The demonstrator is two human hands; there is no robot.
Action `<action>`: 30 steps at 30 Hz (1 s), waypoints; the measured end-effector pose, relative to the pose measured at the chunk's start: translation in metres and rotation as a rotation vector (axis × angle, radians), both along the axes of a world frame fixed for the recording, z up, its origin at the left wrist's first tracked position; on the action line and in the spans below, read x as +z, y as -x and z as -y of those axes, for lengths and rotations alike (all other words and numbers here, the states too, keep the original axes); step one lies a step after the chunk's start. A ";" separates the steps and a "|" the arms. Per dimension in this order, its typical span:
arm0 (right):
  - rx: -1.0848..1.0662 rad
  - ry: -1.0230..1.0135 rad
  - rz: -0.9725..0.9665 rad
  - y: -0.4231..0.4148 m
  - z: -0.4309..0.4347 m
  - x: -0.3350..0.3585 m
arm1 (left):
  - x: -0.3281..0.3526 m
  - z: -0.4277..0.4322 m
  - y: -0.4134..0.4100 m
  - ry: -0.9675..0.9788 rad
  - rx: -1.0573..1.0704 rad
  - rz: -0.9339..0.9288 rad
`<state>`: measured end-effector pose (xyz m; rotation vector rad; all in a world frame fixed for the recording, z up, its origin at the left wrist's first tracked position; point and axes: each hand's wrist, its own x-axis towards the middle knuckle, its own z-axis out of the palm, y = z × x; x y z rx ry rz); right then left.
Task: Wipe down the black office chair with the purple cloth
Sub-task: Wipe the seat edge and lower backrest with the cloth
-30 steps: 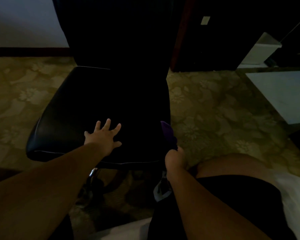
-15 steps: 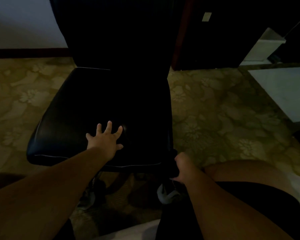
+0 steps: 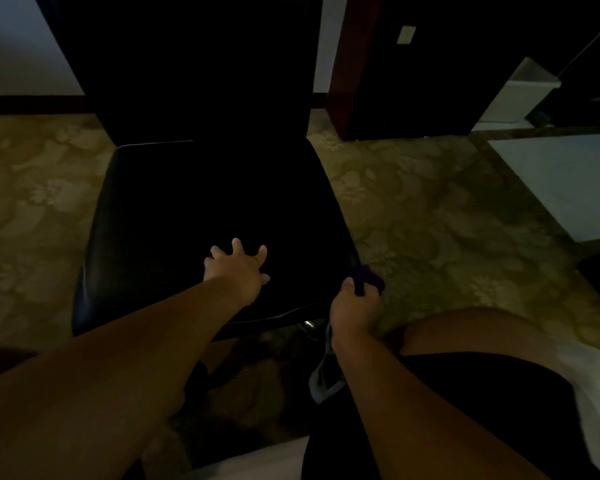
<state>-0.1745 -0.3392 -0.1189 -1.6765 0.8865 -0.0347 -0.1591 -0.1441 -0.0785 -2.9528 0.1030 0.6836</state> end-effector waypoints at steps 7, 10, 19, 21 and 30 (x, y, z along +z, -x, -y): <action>0.287 0.242 0.034 0.010 -0.030 -0.013 | 0.012 -0.057 0.002 0.176 -0.037 0.000; 0.430 0.417 0.106 0.028 -0.054 -0.015 | 0.001 -0.065 0.014 0.146 -0.027 -0.028; 0.278 0.331 0.044 -0.034 0.006 0.014 | -0.005 -0.024 0.013 0.078 0.035 0.083; 0.253 0.281 -0.014 -0.057 0.029 0.018 | -0.001 -0.026 0.008 0.141 0.007 0.047; 0.411 0.399 -0.041 -0.055 0.017 0.002 | -0.011 -0.097 0.012 0.166 0.008 -0.058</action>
